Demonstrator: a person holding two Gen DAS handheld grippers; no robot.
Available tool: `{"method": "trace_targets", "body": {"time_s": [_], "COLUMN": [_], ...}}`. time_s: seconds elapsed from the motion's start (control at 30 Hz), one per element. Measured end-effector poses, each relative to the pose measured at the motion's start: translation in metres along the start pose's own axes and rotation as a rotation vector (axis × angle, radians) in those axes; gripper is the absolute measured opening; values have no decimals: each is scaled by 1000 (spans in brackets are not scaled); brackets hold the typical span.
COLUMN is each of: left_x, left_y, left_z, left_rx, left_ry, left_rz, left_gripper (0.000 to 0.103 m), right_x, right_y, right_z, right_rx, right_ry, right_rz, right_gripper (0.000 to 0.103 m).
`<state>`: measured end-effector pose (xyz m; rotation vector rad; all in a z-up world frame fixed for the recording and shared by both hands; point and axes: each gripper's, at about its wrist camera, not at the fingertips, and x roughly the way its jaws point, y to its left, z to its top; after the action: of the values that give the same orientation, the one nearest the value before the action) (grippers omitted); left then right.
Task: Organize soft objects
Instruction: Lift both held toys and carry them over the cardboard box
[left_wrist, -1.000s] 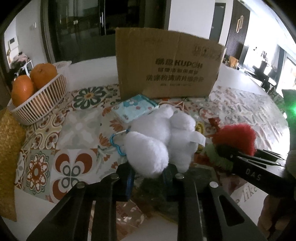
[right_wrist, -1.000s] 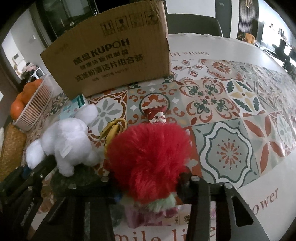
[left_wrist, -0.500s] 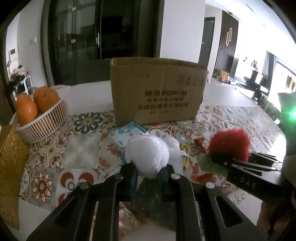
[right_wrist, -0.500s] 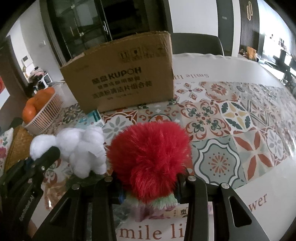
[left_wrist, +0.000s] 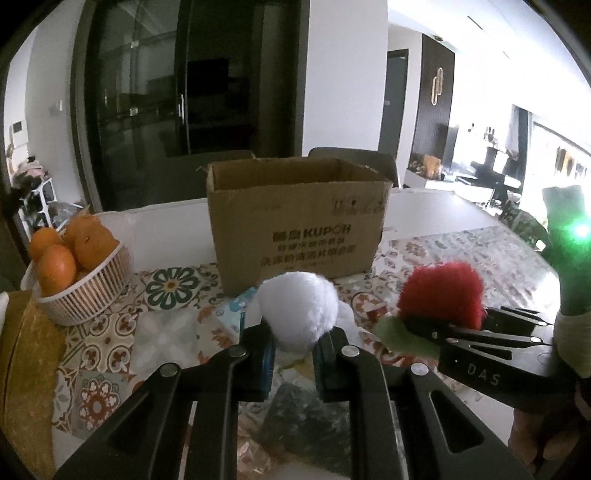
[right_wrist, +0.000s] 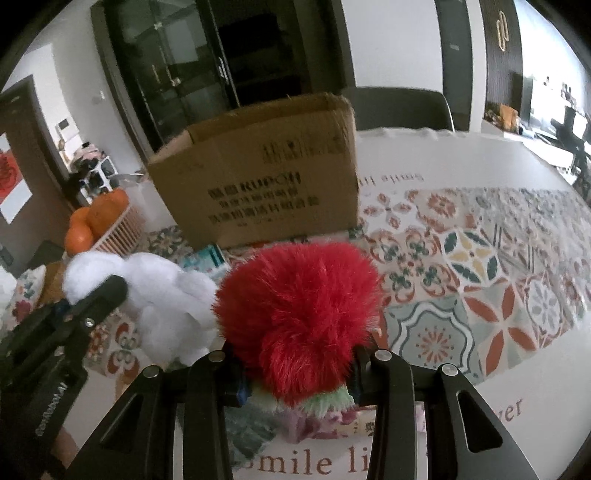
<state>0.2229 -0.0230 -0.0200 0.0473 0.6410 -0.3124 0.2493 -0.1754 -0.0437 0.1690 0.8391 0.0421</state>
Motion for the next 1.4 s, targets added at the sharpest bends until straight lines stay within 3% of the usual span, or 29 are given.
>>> {"method": "trace_targets", "body": {"time_s": [0.73, 1.13, 1.4], "left_x": [-21, -13, 12], "left_y": [17, 25, 31], "left_z": [97, 158, 193], "left_rx": [-13, -2, 1], "left_ry": [-161, -203, -178], "left_rz": [-43, -18, -28], "left_gripper": [18, 18, 18], "right_x": [-40, -34, -28], "right_y": [30, 34, 35], "right_z": [95, 160, 201], "right_rx": [-50, -47, -73], "right_ry": [-162, -144, -150], "right_rz": [78, 126, 110], "right_gripper": [39, 39, 39]}}
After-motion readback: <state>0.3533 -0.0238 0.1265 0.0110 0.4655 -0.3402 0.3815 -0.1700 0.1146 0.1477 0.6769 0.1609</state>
